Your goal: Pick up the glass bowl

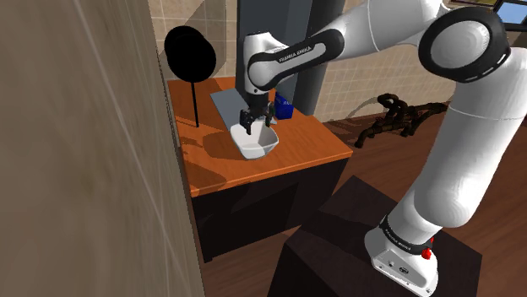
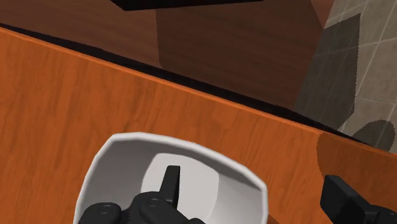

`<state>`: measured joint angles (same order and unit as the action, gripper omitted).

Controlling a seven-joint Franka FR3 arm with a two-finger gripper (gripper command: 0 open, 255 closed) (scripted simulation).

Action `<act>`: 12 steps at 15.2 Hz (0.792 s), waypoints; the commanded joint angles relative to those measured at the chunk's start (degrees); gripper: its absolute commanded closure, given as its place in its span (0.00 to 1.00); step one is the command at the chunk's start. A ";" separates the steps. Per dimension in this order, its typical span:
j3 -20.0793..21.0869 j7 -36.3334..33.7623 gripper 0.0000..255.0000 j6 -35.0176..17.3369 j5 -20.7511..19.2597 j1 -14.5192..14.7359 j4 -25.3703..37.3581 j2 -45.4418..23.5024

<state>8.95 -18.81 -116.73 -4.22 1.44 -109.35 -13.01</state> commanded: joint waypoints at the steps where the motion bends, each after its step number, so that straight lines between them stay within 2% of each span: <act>1: -0.08 -1.23 0.00 -0.38 -0.84 0.55 4.12 -4.74; 8: -1.14 -4.01 0.00 1.72 -3.00 2.82 22.76 -21.87; 9: -1.25 -4.15 0.00 2.08 -3.10 3.02 24.50 -23.29; 12: -1.37 -4.29 0.00 0.39 -3.27 3.07 23.90 -24.38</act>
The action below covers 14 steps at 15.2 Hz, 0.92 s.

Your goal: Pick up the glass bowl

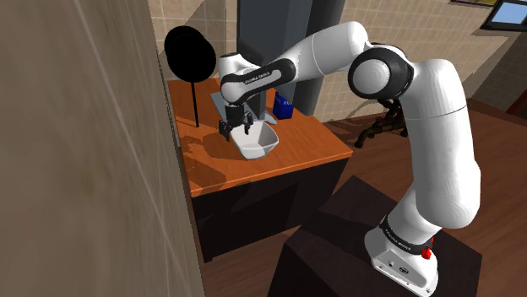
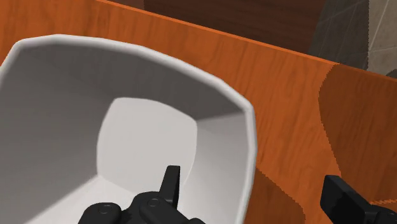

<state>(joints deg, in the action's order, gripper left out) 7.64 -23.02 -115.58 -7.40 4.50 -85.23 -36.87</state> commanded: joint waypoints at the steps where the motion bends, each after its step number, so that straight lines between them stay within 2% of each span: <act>1: -0.10 -0.13 0.00 -1.30 -0.15 0.03 -0.38 -0.91; 6: -0.24 -0.31 0.00 -3.23 -0.37 0.10 -0.87 -2.35; 7: -0.24 -0.33 1.00 -3.35 -0.36 0.10 -1.14 -2.22; 14: -0.25 -0.30 1.00 -3.36 -0.37 0.08 -1.05 -2.30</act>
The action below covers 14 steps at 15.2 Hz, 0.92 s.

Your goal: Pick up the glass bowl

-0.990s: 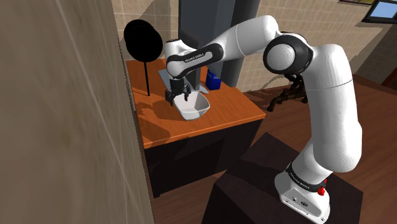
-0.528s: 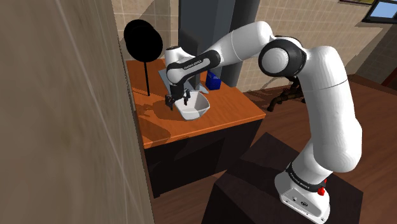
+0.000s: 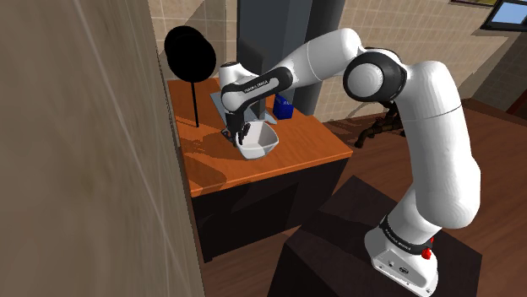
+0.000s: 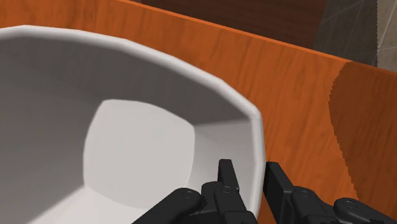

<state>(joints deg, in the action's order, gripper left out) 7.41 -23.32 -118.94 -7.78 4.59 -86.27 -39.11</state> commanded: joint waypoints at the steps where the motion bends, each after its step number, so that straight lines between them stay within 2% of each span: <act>1: -0.02 0.00 1.00 -0.01 0.00 -0.02 -0.04 -0.06; 14: 0.42 0.59 1.00 6.87 0.71 -0.17 2.55 4.28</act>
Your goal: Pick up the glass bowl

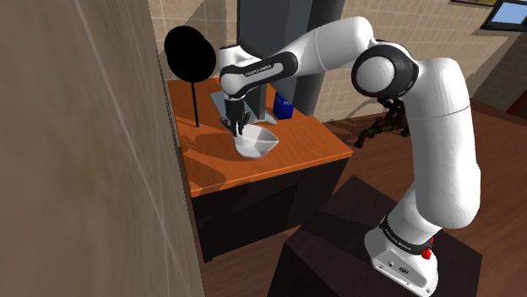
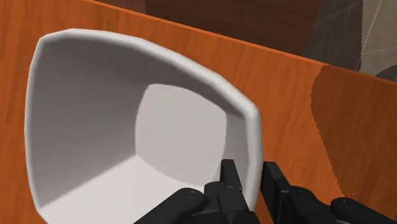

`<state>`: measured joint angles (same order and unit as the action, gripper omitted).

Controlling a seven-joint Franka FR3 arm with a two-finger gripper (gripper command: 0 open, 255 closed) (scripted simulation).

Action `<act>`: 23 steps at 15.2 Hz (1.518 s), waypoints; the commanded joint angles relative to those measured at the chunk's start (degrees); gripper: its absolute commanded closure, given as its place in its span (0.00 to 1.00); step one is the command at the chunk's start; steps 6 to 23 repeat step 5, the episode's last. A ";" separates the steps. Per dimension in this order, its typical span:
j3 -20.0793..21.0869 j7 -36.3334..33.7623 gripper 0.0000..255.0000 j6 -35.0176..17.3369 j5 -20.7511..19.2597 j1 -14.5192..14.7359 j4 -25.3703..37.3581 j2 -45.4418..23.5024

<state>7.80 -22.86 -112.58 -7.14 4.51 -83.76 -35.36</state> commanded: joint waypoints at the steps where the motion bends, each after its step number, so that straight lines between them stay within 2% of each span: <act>1: 0.06 0.18 1.00 1.11 0.12 -0.10 0.34 0.83; 4: 0.12 0.28 1.00 2.41 0.24 -0.10 1.02 1.46; 23: 0.11 0.28 1.00 2.42 0.24 -0.10 1.03 1.46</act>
